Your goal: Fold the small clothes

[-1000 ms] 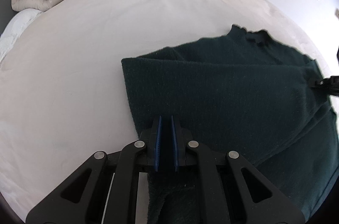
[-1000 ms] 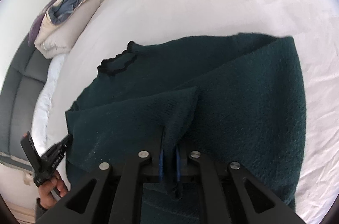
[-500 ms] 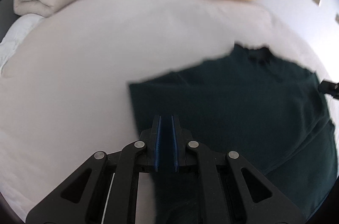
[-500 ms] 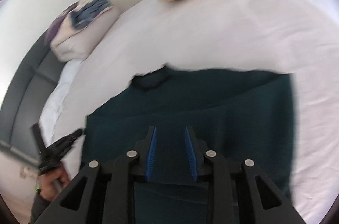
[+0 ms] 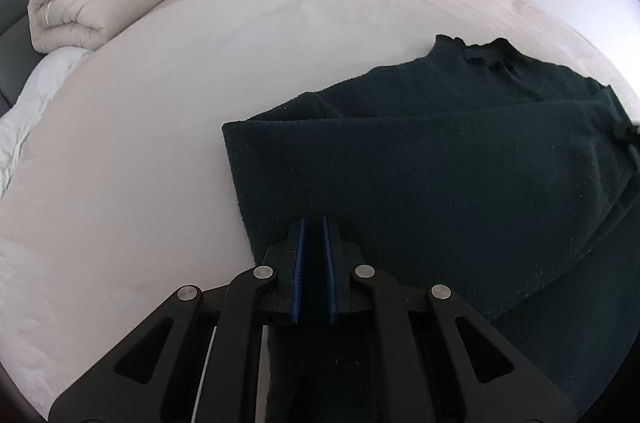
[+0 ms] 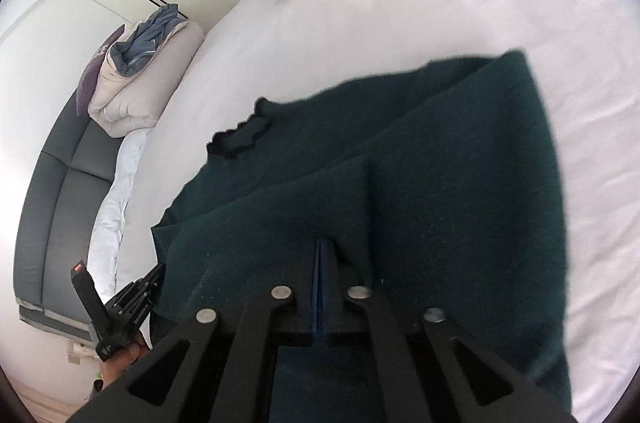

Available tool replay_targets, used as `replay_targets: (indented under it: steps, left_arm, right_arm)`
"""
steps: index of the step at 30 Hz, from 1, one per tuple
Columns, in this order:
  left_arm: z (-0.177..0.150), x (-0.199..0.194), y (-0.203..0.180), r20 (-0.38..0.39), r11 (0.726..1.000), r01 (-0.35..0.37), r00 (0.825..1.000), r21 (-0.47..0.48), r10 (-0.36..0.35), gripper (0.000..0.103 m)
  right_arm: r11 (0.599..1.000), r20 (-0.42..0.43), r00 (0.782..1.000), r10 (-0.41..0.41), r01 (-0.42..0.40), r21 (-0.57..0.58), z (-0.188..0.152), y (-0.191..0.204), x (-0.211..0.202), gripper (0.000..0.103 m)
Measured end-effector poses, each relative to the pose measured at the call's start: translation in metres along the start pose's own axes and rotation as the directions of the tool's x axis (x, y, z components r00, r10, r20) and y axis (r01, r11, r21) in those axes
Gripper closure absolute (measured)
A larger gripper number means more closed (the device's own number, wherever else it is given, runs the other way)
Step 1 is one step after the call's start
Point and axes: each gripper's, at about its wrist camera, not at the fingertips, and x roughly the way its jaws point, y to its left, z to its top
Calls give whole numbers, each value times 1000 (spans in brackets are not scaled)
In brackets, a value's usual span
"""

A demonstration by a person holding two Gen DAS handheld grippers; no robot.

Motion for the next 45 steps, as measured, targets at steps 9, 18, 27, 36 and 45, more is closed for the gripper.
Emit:
replay_targets:
  steps: [9,18,27,36,45]
  left_arm:
    - [-12,-11,6,8,999,11,1000,-42,-11,94]
    - [-75,-79,27,-16,974,133,990,-185,-138,90]
    - [-182,-155,40,-1,868,345,929,-358,-370,13]
    - [-249,-188,46,-47,795,402,880,-454,-472,13]
    - [-275,-188,49,-109,774,446,833,-450,-543,14]
  right_arm:
    - [998,1,999,48,-48,-41,-2,9,15,66]
    - [999,145,989,-32,30,18,-43,-16,-94,47]
    - [999,121,993,-15,18,-30,-169,-44,-180,39]
    - [994,75,997,-5,-4,111,-238,-95,-202,37]
    - [994,50,999,17,-23,104,-250,-94,-205,37]
